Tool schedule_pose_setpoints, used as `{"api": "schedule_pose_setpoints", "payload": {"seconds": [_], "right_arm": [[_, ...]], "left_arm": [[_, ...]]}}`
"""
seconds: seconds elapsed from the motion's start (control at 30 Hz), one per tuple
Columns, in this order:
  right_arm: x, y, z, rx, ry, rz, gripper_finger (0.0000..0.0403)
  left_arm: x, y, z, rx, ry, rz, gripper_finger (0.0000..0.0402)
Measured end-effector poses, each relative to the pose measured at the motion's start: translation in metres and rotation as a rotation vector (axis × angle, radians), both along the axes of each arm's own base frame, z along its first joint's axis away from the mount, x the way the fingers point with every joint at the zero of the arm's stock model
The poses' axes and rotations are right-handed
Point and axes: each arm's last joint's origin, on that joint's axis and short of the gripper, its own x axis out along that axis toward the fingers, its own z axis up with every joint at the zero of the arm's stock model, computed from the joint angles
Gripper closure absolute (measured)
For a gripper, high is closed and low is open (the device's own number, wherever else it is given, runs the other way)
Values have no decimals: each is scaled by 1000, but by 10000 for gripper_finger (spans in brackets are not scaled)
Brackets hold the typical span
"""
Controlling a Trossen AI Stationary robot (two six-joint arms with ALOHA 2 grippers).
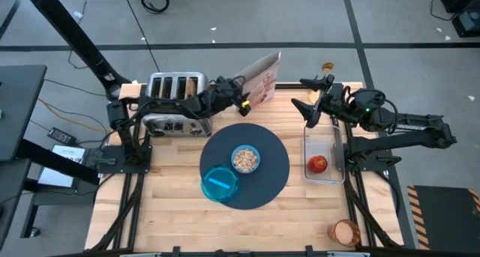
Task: Arrange a breakfast setting
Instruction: Pour the cereals from the pink cereal box into the blue bowl
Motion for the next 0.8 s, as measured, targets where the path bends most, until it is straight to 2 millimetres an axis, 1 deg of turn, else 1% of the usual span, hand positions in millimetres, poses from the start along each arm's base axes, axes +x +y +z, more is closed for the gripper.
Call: {"api": "schedule_pose_setpoints", "payload": {"seconds": [0.17, 0.37, 0.53, 0.8], "right_arm": [[0, 0, 0, -1, -2, 4, 16], [0, 0, 0, 0, -3, 4, 16], [0, 0, 0, 8, -7, 10, 16], [-1, 1, 3, 14, -29, 24, 16]], "left_arm": [[-5, -1, 16, 18, -40, -6, 166], [-11, 0, 30, 36, -74, 2, 166], [-13, -1, 38, 49, -115, -8, 166], [-12, 0, 44, 58, -175, -17, 166]]}}
